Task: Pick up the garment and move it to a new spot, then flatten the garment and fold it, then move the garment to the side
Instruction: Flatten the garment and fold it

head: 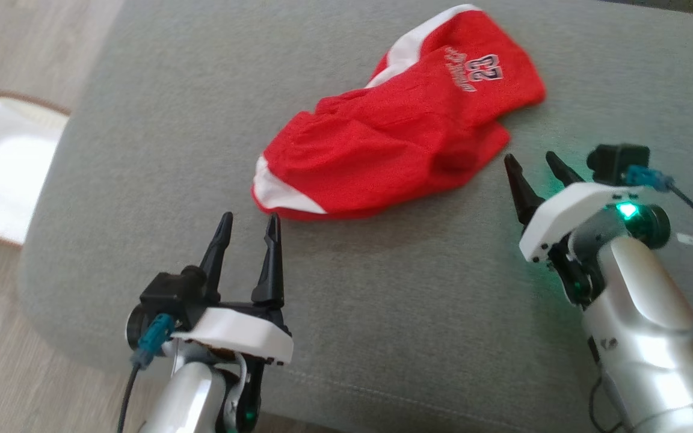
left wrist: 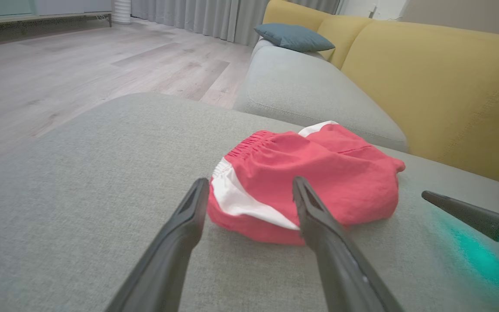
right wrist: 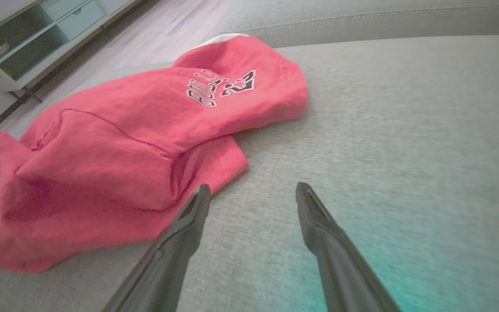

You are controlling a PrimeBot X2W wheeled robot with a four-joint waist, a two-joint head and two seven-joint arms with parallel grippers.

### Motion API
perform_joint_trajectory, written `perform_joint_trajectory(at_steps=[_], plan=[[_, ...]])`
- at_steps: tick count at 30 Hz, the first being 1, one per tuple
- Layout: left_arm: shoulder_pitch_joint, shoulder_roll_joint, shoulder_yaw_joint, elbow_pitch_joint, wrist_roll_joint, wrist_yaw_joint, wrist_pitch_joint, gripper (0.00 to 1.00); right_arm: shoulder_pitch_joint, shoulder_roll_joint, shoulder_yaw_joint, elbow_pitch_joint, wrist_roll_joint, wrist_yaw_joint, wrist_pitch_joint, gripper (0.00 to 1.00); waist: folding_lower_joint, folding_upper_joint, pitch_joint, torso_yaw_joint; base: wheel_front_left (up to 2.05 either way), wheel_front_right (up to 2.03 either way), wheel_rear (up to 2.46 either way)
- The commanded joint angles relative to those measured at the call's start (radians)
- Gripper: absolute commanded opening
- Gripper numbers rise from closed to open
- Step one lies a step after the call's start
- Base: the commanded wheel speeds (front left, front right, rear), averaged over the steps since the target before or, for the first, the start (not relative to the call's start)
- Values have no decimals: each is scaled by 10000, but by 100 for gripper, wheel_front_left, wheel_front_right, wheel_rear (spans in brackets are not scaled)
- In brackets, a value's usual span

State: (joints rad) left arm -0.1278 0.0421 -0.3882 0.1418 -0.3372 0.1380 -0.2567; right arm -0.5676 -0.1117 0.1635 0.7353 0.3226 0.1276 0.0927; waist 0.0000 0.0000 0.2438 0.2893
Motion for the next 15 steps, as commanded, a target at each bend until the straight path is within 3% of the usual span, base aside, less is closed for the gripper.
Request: perform_joint_trajectory(at_steps=[1,15], plan=[[-378,81,203,-303,-43,71,-51,100,-348,72,265,-146,-17,31,-26,100,0,0,142,226,0,0,0],[-612,81,-102,-600,-298,245,-51,100,-1871,-389,1131,1901,-183,31,-324,100,0,0,629,680,0,0,0]])
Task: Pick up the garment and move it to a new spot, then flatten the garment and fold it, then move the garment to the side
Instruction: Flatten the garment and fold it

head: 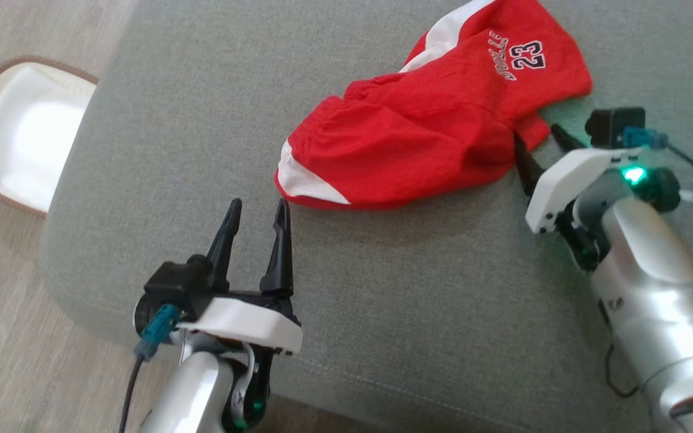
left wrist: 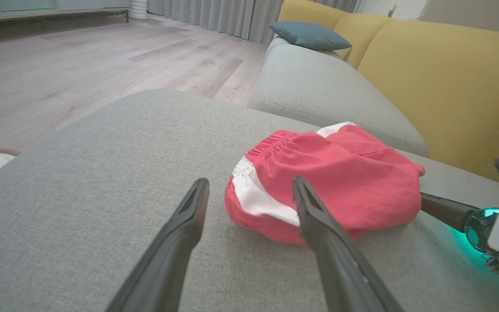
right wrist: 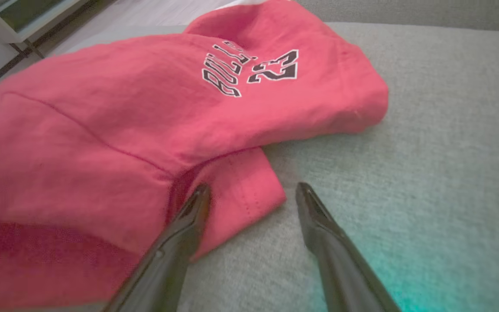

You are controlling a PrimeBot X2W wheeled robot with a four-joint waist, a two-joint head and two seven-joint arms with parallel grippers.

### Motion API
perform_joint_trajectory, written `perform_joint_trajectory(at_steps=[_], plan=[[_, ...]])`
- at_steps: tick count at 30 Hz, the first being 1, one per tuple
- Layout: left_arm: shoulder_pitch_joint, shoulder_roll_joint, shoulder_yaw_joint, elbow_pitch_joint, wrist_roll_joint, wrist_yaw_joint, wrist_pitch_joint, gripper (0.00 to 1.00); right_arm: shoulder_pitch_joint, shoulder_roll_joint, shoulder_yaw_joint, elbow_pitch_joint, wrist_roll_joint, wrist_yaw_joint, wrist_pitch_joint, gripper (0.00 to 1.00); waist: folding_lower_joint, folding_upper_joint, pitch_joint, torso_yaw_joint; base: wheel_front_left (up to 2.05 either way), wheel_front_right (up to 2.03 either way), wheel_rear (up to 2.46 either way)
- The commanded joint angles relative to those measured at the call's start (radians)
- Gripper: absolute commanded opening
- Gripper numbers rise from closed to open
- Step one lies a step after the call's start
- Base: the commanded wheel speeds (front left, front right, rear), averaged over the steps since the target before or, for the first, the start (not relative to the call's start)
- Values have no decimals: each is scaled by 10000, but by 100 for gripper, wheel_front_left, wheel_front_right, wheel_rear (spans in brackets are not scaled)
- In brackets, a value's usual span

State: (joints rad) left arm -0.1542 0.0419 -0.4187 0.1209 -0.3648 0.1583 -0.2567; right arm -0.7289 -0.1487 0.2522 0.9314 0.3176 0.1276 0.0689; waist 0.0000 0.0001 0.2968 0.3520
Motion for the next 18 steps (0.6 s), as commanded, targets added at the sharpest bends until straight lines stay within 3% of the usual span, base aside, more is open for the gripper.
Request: perform_joint_trajectory(at_steps=[1,8,9,10,11,18], plan=[[-361,83,193,-426,-38,48,-51,100,-372,-73,292,66,-222,31,-125,100,0,-1,154,69,0,0,0],[-404,83,160,-466,-140,98,-51,100,-882,-54,722,837,-707,31,-217,100,0,-1,335,89,0,0,0],[-415,83,155,-466,-148,109,-51,100,-944,-18,810,939,-731,31,-219,64,0,-1,346,80,0,0,0],[-429,83,150,-463,-159,119,-51,100,-1001,18,902,1022,-743,31,-235,4,0,-1,353,67,0,0,0],[-448,83,146,-457,-169,125,-51,100,-1048,42,988,1090,-742,31,-277,0,0,-1,350,55,0,0,0],[-445,83,299,-362,-145,127,-51,100,-1093,143,1219,1416,-357,31,-986,0,0,-1,76,-195,0,0,0]])
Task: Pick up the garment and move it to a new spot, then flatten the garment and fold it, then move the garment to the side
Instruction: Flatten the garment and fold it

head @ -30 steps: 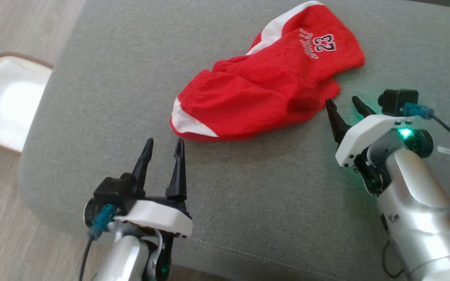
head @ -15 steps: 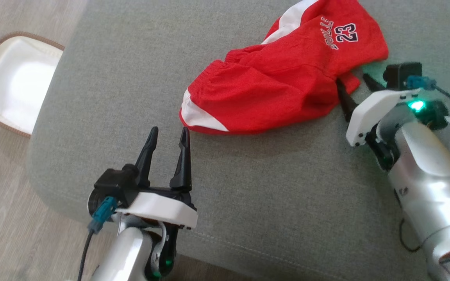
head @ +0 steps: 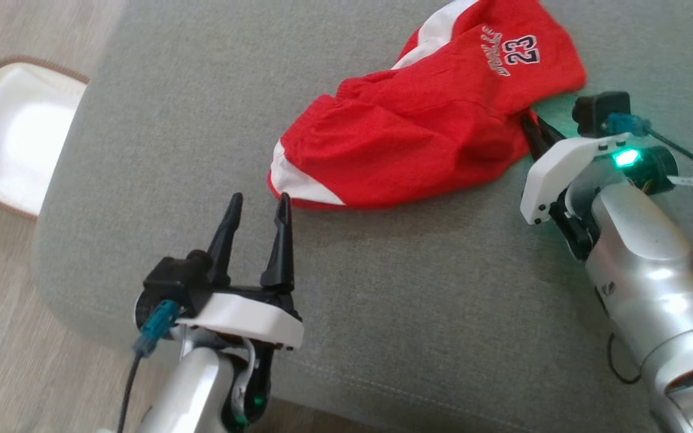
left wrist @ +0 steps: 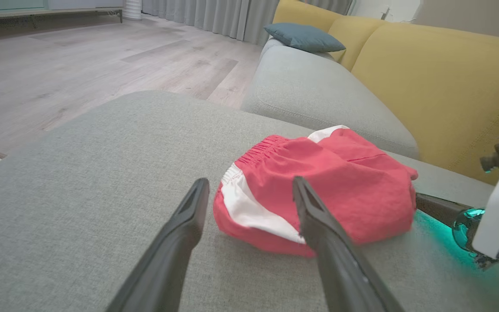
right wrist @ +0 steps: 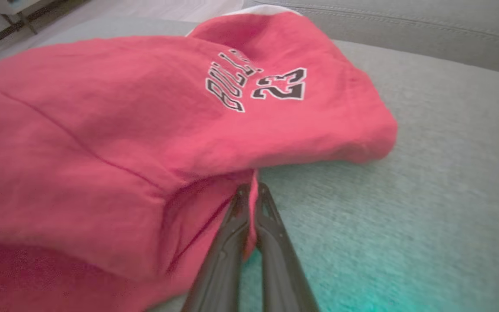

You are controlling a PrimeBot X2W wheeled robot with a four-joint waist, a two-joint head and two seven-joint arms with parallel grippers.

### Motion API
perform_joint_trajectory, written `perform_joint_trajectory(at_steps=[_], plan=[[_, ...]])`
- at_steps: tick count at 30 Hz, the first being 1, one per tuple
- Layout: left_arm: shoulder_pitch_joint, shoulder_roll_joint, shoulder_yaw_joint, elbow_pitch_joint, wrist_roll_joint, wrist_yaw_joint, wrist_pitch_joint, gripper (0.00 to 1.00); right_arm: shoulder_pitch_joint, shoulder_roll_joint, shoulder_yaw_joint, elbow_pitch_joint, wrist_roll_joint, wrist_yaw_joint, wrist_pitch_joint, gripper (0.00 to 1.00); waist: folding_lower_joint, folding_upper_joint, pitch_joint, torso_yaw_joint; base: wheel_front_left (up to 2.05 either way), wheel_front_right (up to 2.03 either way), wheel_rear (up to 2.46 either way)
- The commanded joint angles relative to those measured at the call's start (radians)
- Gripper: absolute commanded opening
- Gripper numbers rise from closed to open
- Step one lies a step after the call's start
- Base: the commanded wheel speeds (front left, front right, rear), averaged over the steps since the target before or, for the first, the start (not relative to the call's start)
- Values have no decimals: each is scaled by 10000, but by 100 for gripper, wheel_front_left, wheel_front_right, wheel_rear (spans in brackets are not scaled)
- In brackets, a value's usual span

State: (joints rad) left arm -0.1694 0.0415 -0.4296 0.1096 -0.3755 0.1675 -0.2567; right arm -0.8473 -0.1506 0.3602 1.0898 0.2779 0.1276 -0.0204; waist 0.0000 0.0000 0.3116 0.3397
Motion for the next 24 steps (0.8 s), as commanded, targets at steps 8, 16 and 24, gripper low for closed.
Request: perform_joint_trajectory(at_steps=[8,16,24], plan=[[-88,87,802,-188,181,-88,-51,100,499,253,-134,-184,949,31,-1009,0,0,0,-684,-731,0,0,0],[215,87,1153,-157,379,-209,-51,100,1315,-107,-448,-983,1944,31,-1561,0,0,0,-1285,-1490,0,0,0],[571,87,1508,-166,545,-335,-51,100,2483,-697,-1034,-2023,2125,31,-1574,0,0,0,-1876,-2244,0,0,0]])
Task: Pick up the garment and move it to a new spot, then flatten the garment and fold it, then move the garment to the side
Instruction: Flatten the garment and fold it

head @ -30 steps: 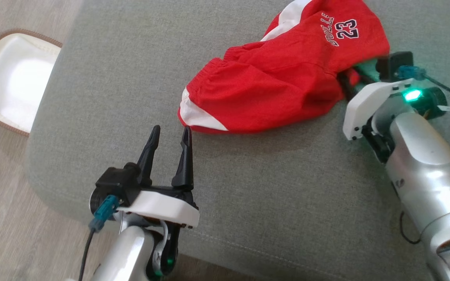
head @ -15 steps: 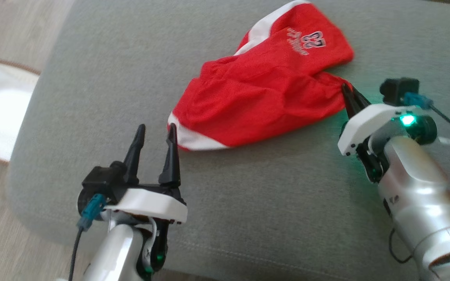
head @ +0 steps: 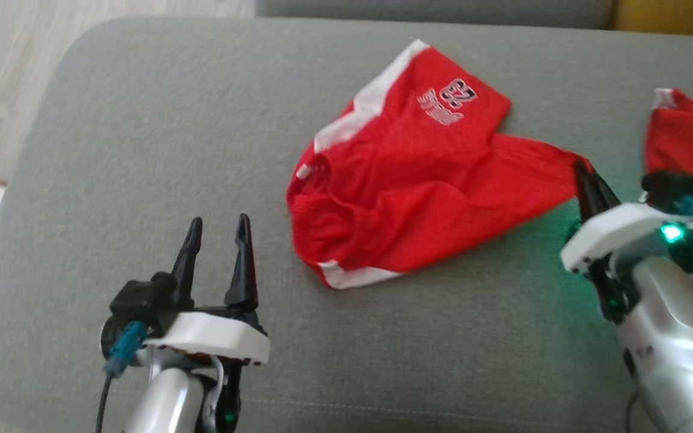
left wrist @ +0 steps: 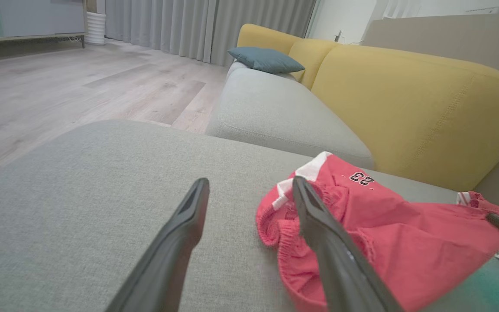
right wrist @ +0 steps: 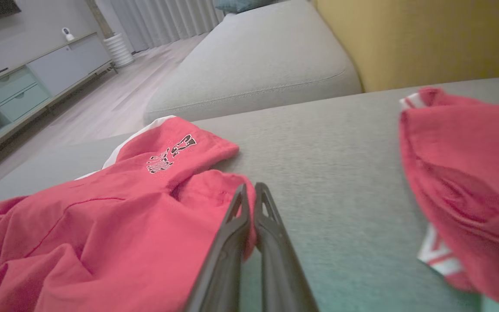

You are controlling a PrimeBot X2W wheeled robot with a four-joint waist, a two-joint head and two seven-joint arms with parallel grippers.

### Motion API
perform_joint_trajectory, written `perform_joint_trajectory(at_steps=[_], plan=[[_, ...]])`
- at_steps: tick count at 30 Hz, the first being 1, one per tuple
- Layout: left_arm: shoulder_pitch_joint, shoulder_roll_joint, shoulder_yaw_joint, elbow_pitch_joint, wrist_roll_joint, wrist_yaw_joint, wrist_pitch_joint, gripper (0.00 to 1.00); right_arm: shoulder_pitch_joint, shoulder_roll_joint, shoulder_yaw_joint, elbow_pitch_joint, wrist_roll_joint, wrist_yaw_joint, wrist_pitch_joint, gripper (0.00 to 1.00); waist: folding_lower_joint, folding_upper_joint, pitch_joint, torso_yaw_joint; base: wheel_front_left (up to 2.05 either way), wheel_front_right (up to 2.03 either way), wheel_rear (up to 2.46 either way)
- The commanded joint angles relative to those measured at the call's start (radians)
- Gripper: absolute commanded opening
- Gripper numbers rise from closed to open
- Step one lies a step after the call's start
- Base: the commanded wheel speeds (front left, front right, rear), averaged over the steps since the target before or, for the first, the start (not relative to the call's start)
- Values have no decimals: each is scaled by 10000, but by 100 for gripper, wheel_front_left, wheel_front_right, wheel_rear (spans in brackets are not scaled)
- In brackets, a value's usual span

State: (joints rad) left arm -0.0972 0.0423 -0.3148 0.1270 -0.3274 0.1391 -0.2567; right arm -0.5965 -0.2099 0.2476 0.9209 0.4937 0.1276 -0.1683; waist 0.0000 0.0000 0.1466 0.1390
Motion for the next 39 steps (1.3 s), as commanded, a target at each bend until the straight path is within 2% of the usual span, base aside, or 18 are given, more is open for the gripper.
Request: perform_joint_trajectory(at_steps=[1,5,9,10,13,18,22,25,29,31,39], plan=[[-102,79,405,-342,75,-69,-51,100,149,-164,-45,-495,-72,31,-31,0,0,0,-304,-341,0,0,0],[76,79,547,-381,53,-108,-51,100,887,-314,-659,-1396,-381,31,449,0,0,0,-567,-757,0,0,0],[246,79,524,-411,35,-125,-51,100,1826,-248,-1414,-2814,-887,31,1379,0,0,0,-755,-1036,0,0,0],[246,79,524,-411,35,-125,-51,100,1826,-248,-1414,-2814,-887,31,1379,0,0,0,-755,-1036,0,0,0],[278,79,472,-452,16,-112,-51,100,2603,-22,-2196,-4319,-1411,31,2306,0,0,0,-764,-1093,0,0,0],[143,79,271,-493,-6,-150,-51,100,3487,717,-2903,-7130,-2249,31,4092,0,0,0,-558,-896,0,0,0],[-70,79,76,-413,-43,-185,-51,100,3104,1050,-2901,-8263,-2869,31,5228,0,0,0,-257,-401,0,0,0],[-196,79,-55,-382,-79,-186,-51,100,2397,1064,-2897,-7914,-3302,31,5598,0,0,0,-67,-40,0,0,0],[-414,79,-273,-382,-166,-148,-51,100,1325,925,-3015,-6722,-3879,31,5798,0,0,0,213,473,0,0,0],[-537,79,-419,-377,-233,-118,-51,100,510,835,-3287,-5508,-4289,31,5706,0,0,0,380,805,0,0,0],[-720,79,-663,-452,-395,-9,-51,100,-1453,574,-3785,-2562,-5500,31,4987,0,0,0,759,1305,0,0,0]])
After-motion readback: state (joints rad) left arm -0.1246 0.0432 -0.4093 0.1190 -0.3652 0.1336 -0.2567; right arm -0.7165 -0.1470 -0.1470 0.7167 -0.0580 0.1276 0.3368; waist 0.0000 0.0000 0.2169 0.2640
